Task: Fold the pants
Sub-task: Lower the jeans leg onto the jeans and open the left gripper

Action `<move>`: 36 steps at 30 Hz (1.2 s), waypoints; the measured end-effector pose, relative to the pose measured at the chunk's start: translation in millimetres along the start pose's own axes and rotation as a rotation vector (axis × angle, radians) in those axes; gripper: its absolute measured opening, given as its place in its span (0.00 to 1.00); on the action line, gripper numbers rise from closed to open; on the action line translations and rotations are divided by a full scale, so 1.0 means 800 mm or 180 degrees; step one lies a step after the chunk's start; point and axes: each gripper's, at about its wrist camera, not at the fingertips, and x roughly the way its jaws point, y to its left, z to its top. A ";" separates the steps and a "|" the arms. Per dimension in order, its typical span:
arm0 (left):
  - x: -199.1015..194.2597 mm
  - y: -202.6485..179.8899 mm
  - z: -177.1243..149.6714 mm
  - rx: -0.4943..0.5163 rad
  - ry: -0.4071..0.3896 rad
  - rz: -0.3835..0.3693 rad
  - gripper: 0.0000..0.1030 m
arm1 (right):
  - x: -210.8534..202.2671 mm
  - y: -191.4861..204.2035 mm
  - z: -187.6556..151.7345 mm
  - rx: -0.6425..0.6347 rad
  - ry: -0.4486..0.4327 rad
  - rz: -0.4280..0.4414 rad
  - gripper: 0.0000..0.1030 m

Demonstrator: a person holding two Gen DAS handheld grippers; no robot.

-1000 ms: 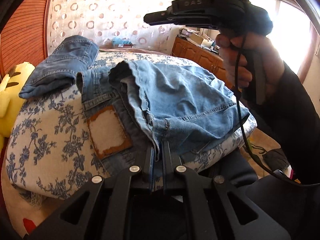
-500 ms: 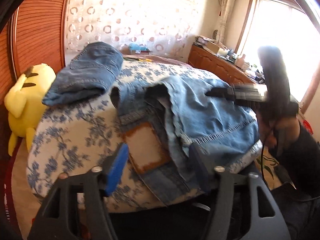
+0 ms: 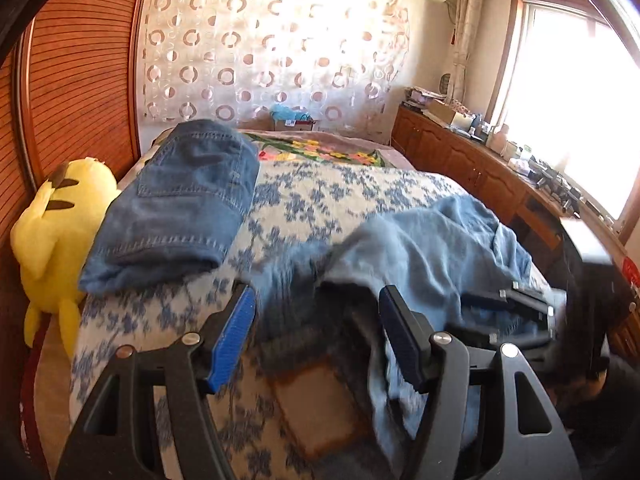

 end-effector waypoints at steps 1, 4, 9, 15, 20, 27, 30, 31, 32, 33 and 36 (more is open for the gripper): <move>0.006 0.000 0.005 0.0002 -0.0001 -0.0016 0.62 | -0.001 0.000 -0.003 0.0002 -0.0014 -0.0013 0.51; 0.024 0.005 0.019 -0.0064 0.0031 -0.0021 0.57 | 0.002 0.000 -0.012 0.0018 -0.0034 -0.0026 0.51; 0.051 0.003 0.023 -0.0087 0.0157 -0.0045 0.55 | 0.004 -0.004 -0.021 0.0064 -0.0146 -0.0044 0.52; 0.064 -0.009 -0.001 -0.0050 0.0316 -0.0123 0.48 | 0.002 -0.001 -0.031 0.0052 -0.0277 -0.0082 0.52; 0.072 -0.019 -0.018 -0.0049 0.0448 -0.0215 0.47 | 0.002 -0.001 -0.029 0.0054 -0.0318 -0.0070 0.52; 0.077 -0.021 -0.020 -0.0086 0.0456 -0.0231 0.34 | 0.001 -0.001 -0.033 0.0048 -0.0338 -0.0068 0.52; 0.067 -0.025 -0.014 -0.0008 0.0336 -0.0168 0.14 | 0.000 -0.001 -0.033 0.0054 -0.0342 -0.0066 0.52; 0.062 -0.025 -0.013 0.0008 0.0291 -0.0167 0.10 | 0.000 -0.001 -0.033 0.0059 -0.0346 -0.0063 0.52; 0.056 -0.024 -0.011 0.0013 0.0247 -0.0169 0.07 | 0.000 -0.001 -0.033 0.0062 -0.0340 -0.0053 0.52; 0.049 -0.024 -0.009 0.0011 0.0199 -0.0173 0.06 | -0.001 -0.002 -0.032 0.0065 -0.0331 -0.0043 0.52; 0.018 -0.020 -0.001 -0.0018 -0.0028 -0.0161 0.01 | -0.009 -0.005 -0.029 0.0087 -0.0255 0.0020 0.52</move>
